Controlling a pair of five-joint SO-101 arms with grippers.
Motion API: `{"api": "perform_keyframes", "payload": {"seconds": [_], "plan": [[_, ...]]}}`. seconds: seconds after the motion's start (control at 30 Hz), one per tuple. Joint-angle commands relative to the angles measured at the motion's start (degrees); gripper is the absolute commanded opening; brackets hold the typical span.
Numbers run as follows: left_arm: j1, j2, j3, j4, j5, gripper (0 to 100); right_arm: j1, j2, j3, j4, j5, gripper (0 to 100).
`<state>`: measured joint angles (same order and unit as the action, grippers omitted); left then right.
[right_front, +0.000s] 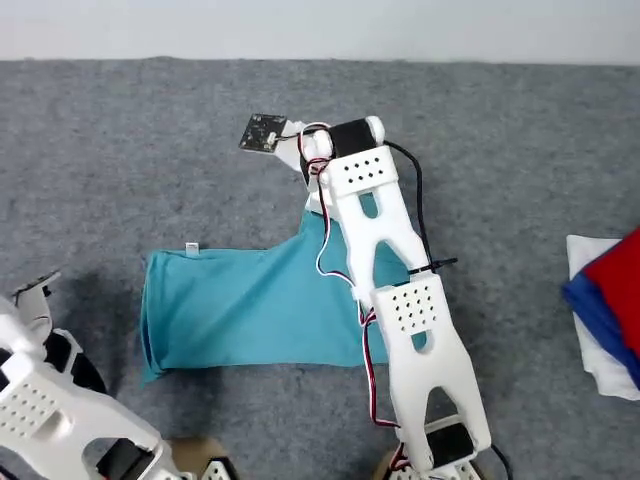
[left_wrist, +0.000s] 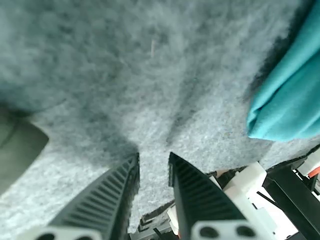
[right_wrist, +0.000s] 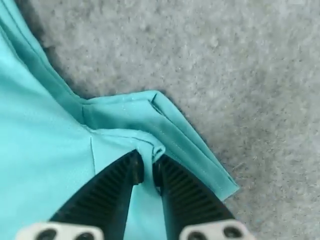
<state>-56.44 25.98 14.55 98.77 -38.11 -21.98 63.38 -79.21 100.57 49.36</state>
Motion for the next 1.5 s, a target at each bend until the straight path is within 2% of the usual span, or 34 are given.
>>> {"api": "perform_keyframes", "payload": {"seconds": [0.0,0.13,0.23,0.43,0.6,0.67,0.73,0.93,1.03,1.2,1.33,1.47], "plan": [[0.1,-0.7,0.1,1.8,-0.5,9,-0.3,-1.2,-1.6,0.2,-3.3,4.3],[0.1,-0.7,0.0,1.8,-0.5,9,-0.4,-1.5,-1.6,2.2,-6.5,21.0],[0.1,-0.8,-0.3,1.8,-0.4,9,-0.6,-3.6,-1.6,2.3,-6.3,27.1],[0.5,-7.0,-2.8,1.8,-0.4,9,0.0,-10.2,-1.2,2.4,-6.8,27.0],[6.2,-18.0,-4.0,1.7,-0.4,9,6.4,-15.2,-0.4,2.5,-17.1,27.0],[10.3,-21.9,-4.1,1.6,-0.3,9,9.4,-15.8,2.4,2.5,-17.8,27.0],[15.2,-25.0,-4.4,-0.1,3.8,9,12.0,-15.9,5.3,2.5,-18.0,27.0],[27.8,-26.3,-6.2,-9.9,24.1,10,16.8,-17.9,10.3,2.4,-20.9,27.2],[33.9,-24.9,-6.5,-10.5,29.2,10,16.1,-18.2,10.5,2.2,-18.7,27.3],[41.2,-19.4,-6.5,-5.2,29.5,10,13.7,-11.8,10.3,-0.3,-11.7,27.3],[42.0,-16.3,-6.5,0.0,29.3,10,14.6,-6.6,10.3,-4.7,-11.3,27.3],[41.6,-14.9,-6.3,1.1,29.3,9,14.4,-2.8,10.3,-8.9,-11.3,27.3]]}}
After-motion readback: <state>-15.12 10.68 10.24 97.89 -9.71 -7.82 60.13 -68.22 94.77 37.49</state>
